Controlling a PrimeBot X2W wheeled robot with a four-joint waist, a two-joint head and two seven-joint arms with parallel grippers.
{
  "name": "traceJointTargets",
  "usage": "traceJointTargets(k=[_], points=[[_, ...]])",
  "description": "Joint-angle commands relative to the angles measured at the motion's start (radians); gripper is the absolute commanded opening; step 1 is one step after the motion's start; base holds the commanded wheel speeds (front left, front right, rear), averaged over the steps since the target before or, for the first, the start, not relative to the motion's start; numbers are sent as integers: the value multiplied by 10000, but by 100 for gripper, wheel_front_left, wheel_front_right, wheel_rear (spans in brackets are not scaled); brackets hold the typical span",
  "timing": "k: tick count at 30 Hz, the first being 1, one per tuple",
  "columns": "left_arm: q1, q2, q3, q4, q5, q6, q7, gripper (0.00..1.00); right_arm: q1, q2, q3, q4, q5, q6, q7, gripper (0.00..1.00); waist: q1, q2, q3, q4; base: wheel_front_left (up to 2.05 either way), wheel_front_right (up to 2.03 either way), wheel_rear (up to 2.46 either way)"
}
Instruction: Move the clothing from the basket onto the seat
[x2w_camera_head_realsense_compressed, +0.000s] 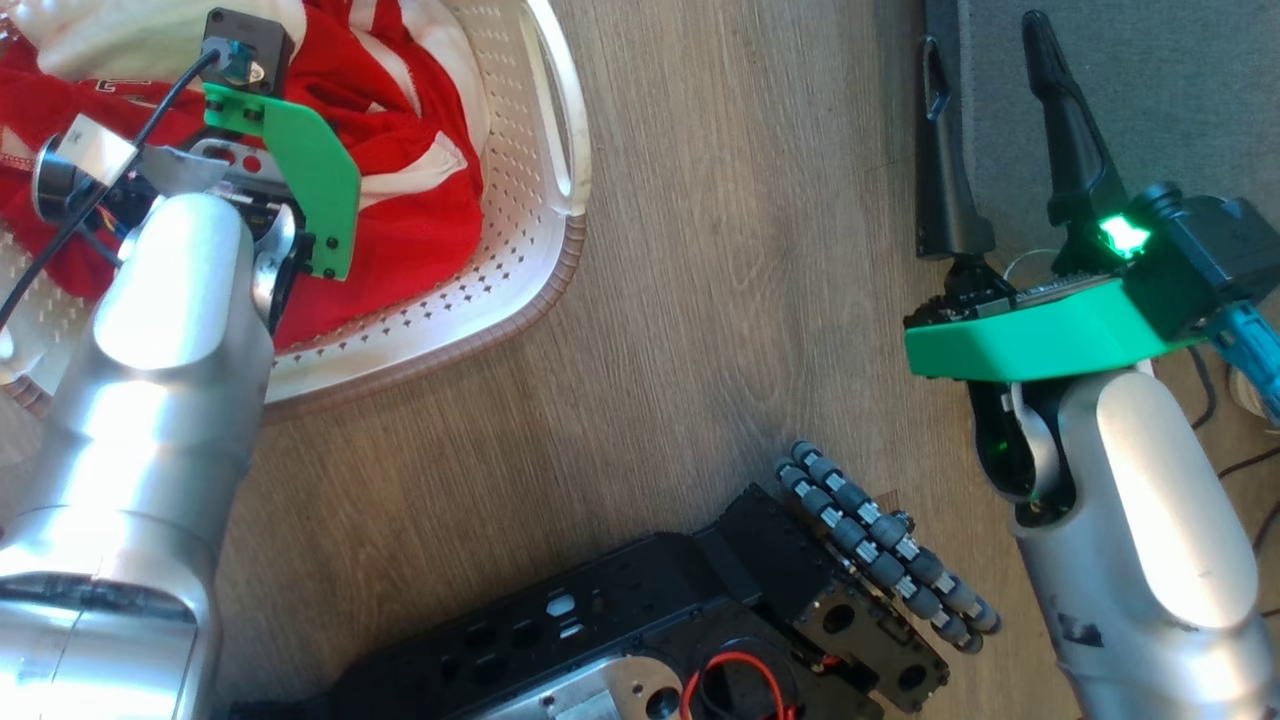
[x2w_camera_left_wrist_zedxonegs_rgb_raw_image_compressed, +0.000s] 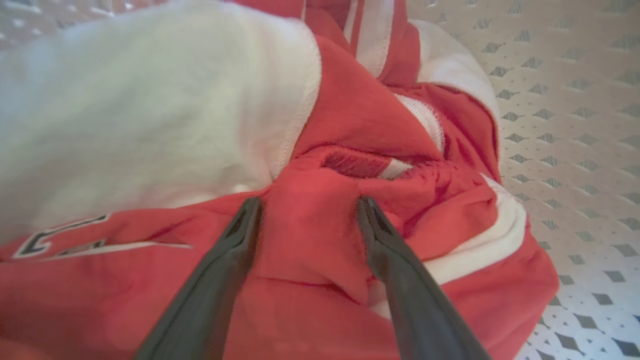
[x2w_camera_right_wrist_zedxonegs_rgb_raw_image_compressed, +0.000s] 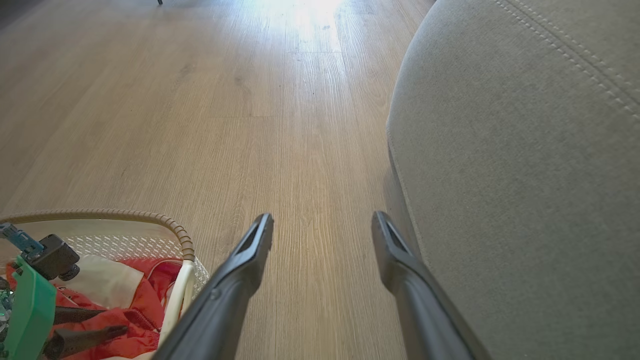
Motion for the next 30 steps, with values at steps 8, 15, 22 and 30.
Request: traceJointTargets(k=[8,15,22,30], points=[[-23,134,-104,171,-45,95,-103,100,714,54,166,-325,155,69,-47,100,0,0,11,-137,0,0,0],[-109,165,-241,424,-55,150,-158,87,790,88,163,-339,189,69,-47,100,0,0,10,-218,0,0,0],[-179,179,-373,654,-81,190,-199,8,800,117,137,-346,241,69,-47,100,0,0,2,-220,0,0,0],[-230,111,-507,825,-145,146,-382,0,814,105,41,-317,242,69,-47,100,0,0,-118,-104,0,0,0]])
